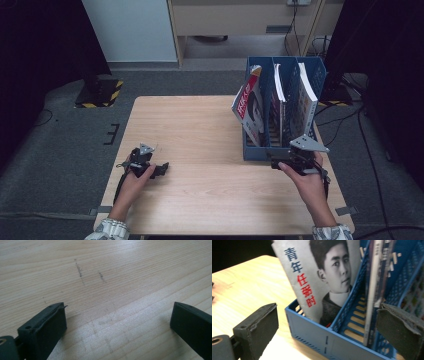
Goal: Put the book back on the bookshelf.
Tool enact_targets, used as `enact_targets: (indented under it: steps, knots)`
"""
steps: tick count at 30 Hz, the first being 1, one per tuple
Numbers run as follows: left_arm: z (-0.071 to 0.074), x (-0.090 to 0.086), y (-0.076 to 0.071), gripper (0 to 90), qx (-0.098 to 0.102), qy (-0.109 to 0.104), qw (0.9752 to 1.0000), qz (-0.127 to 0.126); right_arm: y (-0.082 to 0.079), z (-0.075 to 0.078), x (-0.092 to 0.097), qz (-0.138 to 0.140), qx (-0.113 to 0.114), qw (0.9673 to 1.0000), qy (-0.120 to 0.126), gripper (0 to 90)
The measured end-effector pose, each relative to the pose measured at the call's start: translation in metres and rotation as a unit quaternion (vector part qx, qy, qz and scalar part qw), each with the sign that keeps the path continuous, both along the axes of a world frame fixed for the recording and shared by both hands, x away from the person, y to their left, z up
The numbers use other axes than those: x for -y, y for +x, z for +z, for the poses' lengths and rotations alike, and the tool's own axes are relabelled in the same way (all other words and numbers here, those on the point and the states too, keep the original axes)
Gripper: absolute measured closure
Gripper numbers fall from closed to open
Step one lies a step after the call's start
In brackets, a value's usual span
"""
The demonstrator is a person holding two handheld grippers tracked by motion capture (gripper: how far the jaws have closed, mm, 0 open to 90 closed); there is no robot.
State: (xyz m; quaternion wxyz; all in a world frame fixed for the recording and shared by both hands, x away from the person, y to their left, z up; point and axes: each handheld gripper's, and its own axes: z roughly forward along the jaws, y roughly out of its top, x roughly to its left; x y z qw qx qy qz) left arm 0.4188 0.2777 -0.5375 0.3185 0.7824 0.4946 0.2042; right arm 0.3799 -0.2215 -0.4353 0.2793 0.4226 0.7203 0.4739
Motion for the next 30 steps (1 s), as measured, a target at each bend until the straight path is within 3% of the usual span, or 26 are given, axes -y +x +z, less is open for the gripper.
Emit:
enact_targets:
  steps: [13,30]
  knots:
    - [0.000,0.000,0.000,0.0,0.000,0.000,1.0000,0.000,-0.002,-0.005,-0.021,0.038,-0.015,0.9992,-0.006,5.3]
    - [0.000,0.000,0.000,0.0,0.000,0.000,1.0000,0.000,-0.005,-0.014,-0.039,0.062,-0.033,0.9974,-0.016,5.2]
